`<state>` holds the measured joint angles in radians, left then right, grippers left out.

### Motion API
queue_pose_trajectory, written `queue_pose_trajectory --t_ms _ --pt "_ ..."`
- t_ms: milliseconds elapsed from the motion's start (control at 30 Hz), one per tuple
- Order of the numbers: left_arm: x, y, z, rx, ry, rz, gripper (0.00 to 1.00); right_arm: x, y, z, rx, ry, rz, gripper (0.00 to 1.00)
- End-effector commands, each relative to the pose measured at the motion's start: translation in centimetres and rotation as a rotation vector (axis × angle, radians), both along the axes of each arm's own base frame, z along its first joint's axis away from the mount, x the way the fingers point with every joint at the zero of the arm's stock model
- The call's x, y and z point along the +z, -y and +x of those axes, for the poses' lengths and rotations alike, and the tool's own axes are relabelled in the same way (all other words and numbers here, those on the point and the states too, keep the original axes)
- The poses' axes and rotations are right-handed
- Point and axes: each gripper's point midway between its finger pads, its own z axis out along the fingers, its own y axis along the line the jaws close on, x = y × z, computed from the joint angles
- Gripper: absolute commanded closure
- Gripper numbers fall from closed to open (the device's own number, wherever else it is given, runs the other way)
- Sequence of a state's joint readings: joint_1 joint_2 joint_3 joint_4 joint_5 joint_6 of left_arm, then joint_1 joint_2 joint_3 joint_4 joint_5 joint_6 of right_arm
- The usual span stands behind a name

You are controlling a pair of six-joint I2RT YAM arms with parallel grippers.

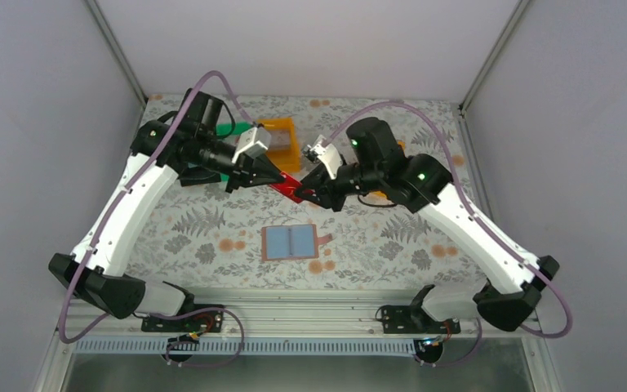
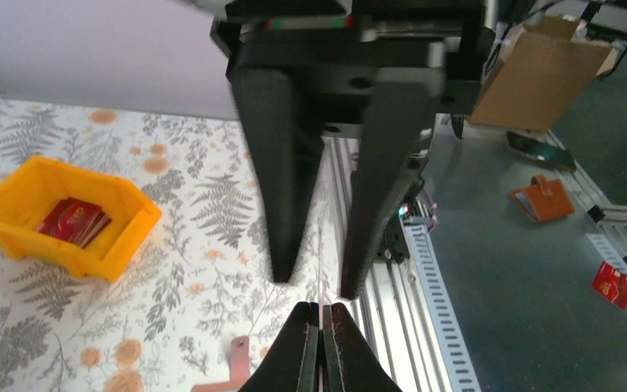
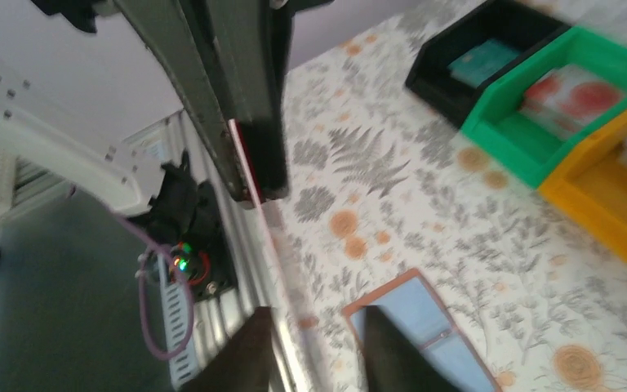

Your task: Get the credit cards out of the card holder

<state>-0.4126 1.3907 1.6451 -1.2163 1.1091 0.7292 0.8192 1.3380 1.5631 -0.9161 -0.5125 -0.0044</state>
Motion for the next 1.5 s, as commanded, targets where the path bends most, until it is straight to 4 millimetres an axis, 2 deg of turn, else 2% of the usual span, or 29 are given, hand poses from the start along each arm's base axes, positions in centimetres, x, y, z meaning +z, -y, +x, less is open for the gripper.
queue_pose_trajectory --t_ms 0,33,100,133,200,300,400,600,667,767,800,900,933,967,1033,1067,1133,1200,1267,1400,1467 --pt "4.8 -0.5 0.1 0.015 -0.017 -0.148 0.98 5.0 2.3 2.0 -0.195 0.197 0.157 0.41" --pt "6.3 -0.9 0.5 0.027 -0.043 -0.197 0.98 4.7 2.9 2.6 -0.244 0.207 0.200 0.26" --pt "8.8 -1.8 1.9 0.081 -0.065 -0.261 0.98 6.5 3.9 2.6 -0.279 0.229 0.349 0.06" --pt "9.7 -1.9 2.5 0.103 -0.071 -0.277 0.98 7.5 4.4 2.7 -0.303 0.233 0.420 0.02" --pt "11.0 -1.9 2.8 0.116 -0.075 -0.300 0.98 8.8 4.8 2.9 -0.339 0.213 0.544 0.01" --pt "11.2 -1.7 3.2 0.129 -0.138 -0.313 0.98 10.5 4.0 2.7 -0.314 0.156 0.698 0.03" --pt "10.7 -1.6 3.3 0.143 -0.169 -0.312 0.98 11.3 3.3 3.4 -0.316 0.100 0.746 0.11" --pt "10.4 -1.4 3.1 0.150 -0.183 -0.312 0.98 11.4 1.2 3.8 -0.250 0.038 0.738 0.46" --pt "10.4 -1.4 3.0 0.148 -0.183 -0.313 0.97 11.2 0.9 3.9 -0.239 0.028 0.728 0.62" --pt "10.1 -1.3 3.1 0.152 -0.187 -0.309 0.98 11.3 0.6 3.7 -0.220 0.021 0.729 0.93" --pt "10.0 -1.3 3.1 0.153 -0.189 -0.307 0.98 11.4 0.6 3.7 -0.220 0.024 0.729 0.96" --pt "9.2 -1.3 3.6 0.184 -0.207 -0.294 0.98 11.0 1.4 4.1 -0.276 0.031 0.707 0.96" --pt "8.6 -1.3 4.2 0.220 -0.213 -0.284 0.98 10.5 1.8 4.6 -0.315 0.030 0.685 0.96" --pt "8.0 -1.5 5.0 0.280 -0.220 -0.268 0.89 9.8 2.2 5.2 -0.354 0.024 0.655 0.96" --pt "5.7 -2.2 7.4 0.438 -0.232 -0.216 0.40 7.1 3.5 7.1 -0.463 -0.032 0.552 0.96" --pt "4.6 -2.7 8.3 0.500 -0.233 -0.189 0.24 5.3 4.5 8.2 -0.524 -0.070 0.491 0.96" --pt "2.7 -3.8 9.8 0.601 -0.239 -0.142 0.02 1.3 7.2 10.7 -0.653 -0.151 0.360 0.96" --pt "1.4 -4.5 10.6 0.660 -0.231 -0.111 0.00 -3.1 10.3 12.4 -0.768 -0.230 0.217 0.96" --pt "1.0 -4.9 10.6 0.678 -0.219 -0.098 0.00 -7.0 13.3 13.4 -0.859 -0.316 0.108 0.96" --pt "0.5 -5.3 10.6 0.687 -0.209 -0.089 0.00 -12.2 18.4 15.0 -1.005 -0.421 0.004 0.96" --pt "0.3 -5.7 10.6 0.698 -0.209 -0.085 0.00 -13.9 20.7 15.8 -1.070 -0.449 -0.021 0.96"
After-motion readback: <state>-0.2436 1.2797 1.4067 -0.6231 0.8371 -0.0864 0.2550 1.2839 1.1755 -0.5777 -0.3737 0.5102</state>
